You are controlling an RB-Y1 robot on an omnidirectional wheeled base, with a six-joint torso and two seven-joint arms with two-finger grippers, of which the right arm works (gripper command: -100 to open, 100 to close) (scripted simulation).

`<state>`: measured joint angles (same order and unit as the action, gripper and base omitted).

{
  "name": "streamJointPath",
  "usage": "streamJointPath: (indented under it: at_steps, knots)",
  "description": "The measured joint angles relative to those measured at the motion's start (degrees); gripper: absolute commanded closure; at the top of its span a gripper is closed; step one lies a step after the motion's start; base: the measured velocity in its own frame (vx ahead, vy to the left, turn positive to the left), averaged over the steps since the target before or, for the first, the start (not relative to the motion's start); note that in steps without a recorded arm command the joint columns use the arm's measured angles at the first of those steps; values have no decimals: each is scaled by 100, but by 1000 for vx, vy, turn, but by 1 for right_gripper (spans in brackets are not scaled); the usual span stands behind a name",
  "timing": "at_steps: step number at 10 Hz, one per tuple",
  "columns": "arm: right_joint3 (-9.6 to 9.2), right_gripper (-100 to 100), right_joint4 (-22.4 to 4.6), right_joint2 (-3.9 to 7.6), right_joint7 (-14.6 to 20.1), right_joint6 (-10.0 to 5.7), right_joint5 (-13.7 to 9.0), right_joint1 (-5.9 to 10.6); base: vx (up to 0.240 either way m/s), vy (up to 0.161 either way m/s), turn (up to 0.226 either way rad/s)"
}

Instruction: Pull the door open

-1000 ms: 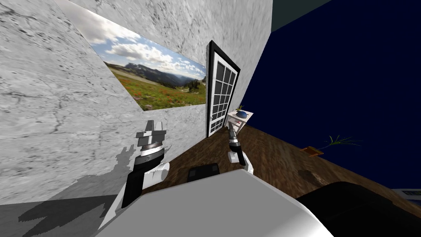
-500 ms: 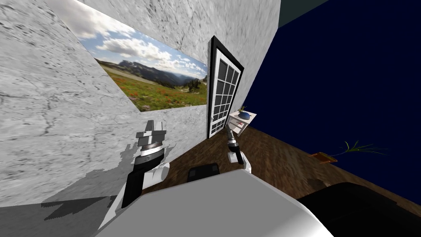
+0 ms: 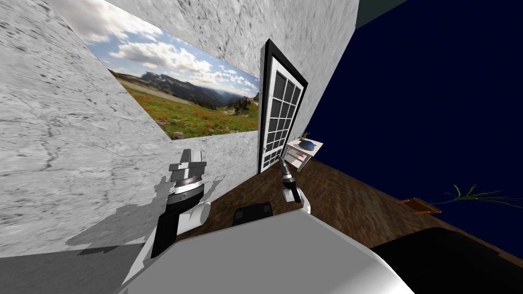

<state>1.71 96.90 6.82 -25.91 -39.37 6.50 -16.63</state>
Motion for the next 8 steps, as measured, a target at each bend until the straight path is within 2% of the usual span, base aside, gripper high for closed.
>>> streamJointPath:
  at_steps: [6, 8]
  knots:
    - [86, -100, -983, 142, -587, -289, 252, 305, 90, -46, 69]
    - [109, -100, -1411, 152, -815, -459, 343, 429, 96, -35, 63]
